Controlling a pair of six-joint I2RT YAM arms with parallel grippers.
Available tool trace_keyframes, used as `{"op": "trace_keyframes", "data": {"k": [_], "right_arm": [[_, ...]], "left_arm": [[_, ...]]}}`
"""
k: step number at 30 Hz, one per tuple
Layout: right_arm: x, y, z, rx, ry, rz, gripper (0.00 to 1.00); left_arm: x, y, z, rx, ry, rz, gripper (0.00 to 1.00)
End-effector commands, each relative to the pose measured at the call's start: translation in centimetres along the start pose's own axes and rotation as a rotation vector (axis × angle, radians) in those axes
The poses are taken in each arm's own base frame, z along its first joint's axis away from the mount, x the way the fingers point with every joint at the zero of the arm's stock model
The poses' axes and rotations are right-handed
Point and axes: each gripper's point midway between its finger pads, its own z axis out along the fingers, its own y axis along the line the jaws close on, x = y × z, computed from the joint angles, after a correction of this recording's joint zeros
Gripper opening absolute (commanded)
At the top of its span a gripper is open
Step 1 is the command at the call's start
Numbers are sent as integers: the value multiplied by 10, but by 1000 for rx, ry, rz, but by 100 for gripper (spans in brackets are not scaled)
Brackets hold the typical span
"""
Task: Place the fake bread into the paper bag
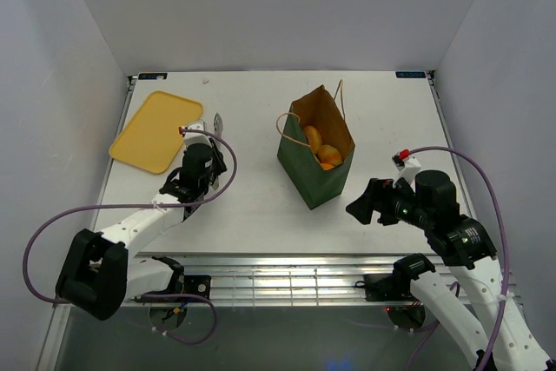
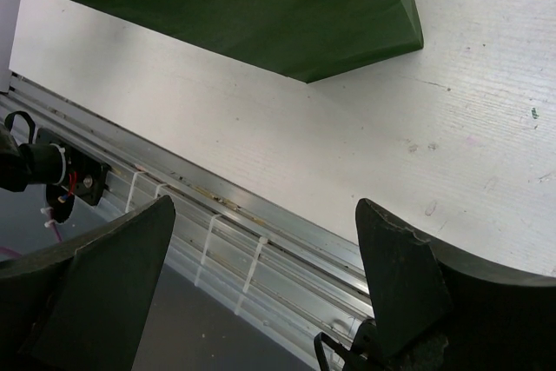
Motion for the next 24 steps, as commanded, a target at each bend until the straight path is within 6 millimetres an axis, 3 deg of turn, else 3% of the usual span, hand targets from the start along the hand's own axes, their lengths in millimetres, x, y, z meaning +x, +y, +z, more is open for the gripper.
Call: {"op": "trace_keyframes", "data": {"k": [1,13,18,24], "right_arm": [[-12,6,-11,-2,-46,-17,90],[-11,7,-11,-7,-41,-15,90],[-10,5,-13,5,-38,-12,90],[-7,3,-13,9,-35,-11,90]], "left_arm": [[-5,-10,5,37,-43,-55,38],[33,-14,38,29,64,3,44],[59,-16,52,29,141,4,45],[79,-19,58,42,203,0,46]]}}
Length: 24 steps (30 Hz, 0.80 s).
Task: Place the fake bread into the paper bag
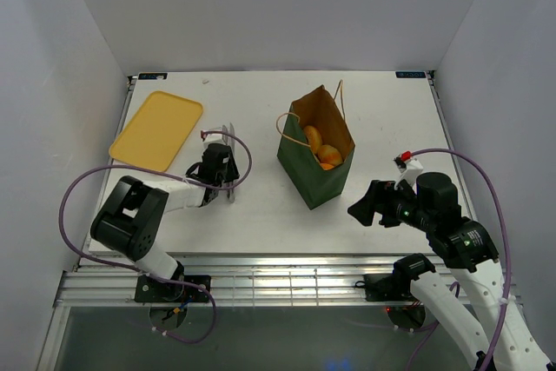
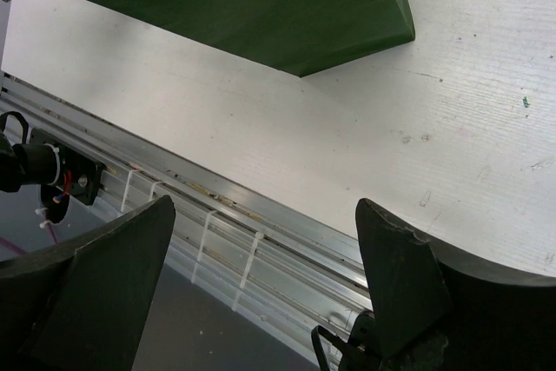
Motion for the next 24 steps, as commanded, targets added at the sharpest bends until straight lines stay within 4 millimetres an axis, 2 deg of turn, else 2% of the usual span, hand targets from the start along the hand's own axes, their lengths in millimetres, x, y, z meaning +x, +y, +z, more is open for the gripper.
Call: {"op": "trace_keyframes", "data": {"k": [1,12,13,16,22,24], "right_arm": [[-11,7,-8,-12,-40,-13,90],[-8,5,-7,-10,-36,-13,90],[-8,5,-7,-9,-37,-11,90],[-6,4,-6,-9,-33,-12,90],[-4,4,-7,-12,-32,-11,90],[-4,4,-7,-13,-35,-12,90]], "left_arm": [[-11,-18,4,57,-16,-29,46],[2,-29,13,99,50,-34,51],[2,-30,13,100,51,-34,55],[2,-30,13,99,56,-36,58],[-3,-32,11,102,53,-40,72],[-6,-33,9,104,47,-43,74]]}}
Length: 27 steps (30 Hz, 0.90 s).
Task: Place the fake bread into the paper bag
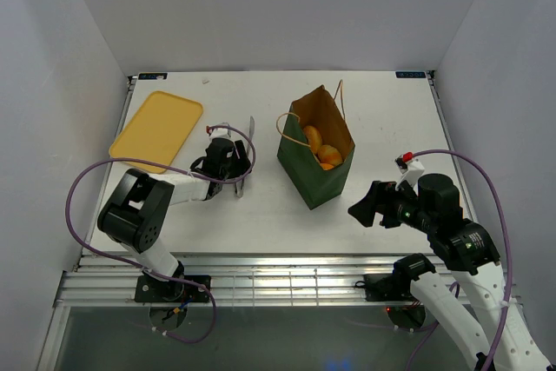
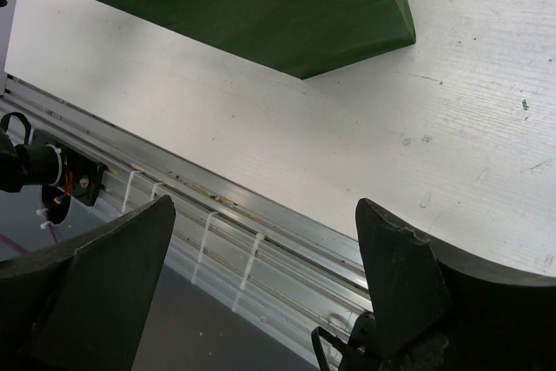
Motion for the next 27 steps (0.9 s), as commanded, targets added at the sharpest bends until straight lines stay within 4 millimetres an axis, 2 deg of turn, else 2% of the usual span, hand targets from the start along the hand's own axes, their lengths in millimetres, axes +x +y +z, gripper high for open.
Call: {"op": "trace_keyframes", "data": {"k": [1,4,16,21,25,27], "right_arm": [[-4,3,-5,-7,-21,-7,90],[-2,3,-5,-8,-19,-5,90],[0,2,-7,-8,-22,0,90],[2,0,-6,-2,-20,2,90],[5,-2,-3,4,-11,5,90],[7,-4,-1,9,-4,8,90]], "left_arm": [[-7,-6,-5,10,1,-3,75],[-11,-7,-8,12,-8,-4,84],[-21,-9,-21,17,-33,-11,92],[-30,-13,-34,42,-58,-19,97],[-43,-22,-52,95,-98,-37,98],[-44,-26,-59,124,-96,-51,98]]}}
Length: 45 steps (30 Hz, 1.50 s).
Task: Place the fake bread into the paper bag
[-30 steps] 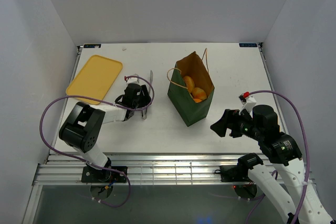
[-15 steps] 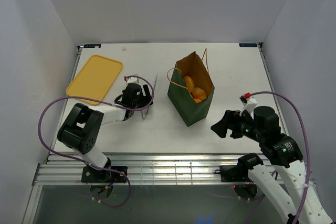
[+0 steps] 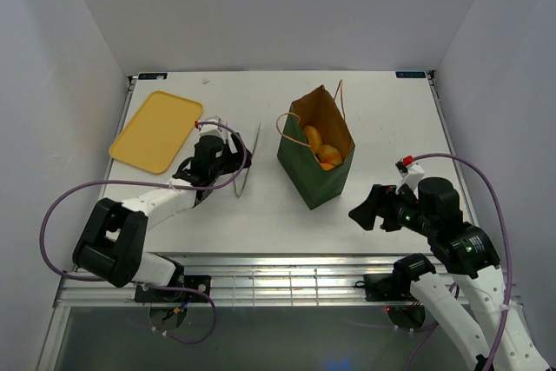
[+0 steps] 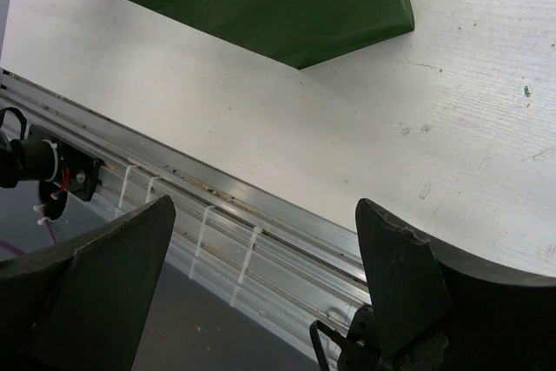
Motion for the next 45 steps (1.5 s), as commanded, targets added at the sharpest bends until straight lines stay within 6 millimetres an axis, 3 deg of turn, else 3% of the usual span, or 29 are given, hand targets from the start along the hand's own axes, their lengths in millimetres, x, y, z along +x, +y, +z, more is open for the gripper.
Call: {"op": "trace_keyframes", "data": {"k": [1,21,28,34,36,37,39,40,41,42,44,45], "right_arm": [[0,-2,3,6,-10,2,90],[9,-30,47,71,-22,87,90],[18,-56,66,158,-67,166,90],[5,-59,67,156,-169,201,90],[8,-56,73,110,-192,200,90],[10,-55,76,90,-198,198,90],[25,-54,86,36,-177,195,90],[21,-48,89,-11,-205,182,90],[26,-41,91,-67,-200,177,90],[42,-48,100,-77,-175,187,90],[41,-40,104,-154,-221,189,90],[57,-45,111,-168,-195,201,90]], "left_arm": [[-13,-16,-21,78,-33,-33,98],[-28,-57,-106,373,-59,-208,98],[-12,-74,-138,554,-16,-290,98],[7,-82,-164,719,-1,-337,98],[3,-87,-178,789,-28,-369,98],[15,-84,-180,808,-5,-380,98],[14,-87,-191,874,-26,-421,98],[26,-83,-192,892,-11,-436,98],[21,-86,-202,949,-51,-439,98],[22,-86,-206,972,-40,-484,98],[30,-82,-218,1048,-70,-509,98],[33,-81,-223,1071,-56,-554,98]]}}
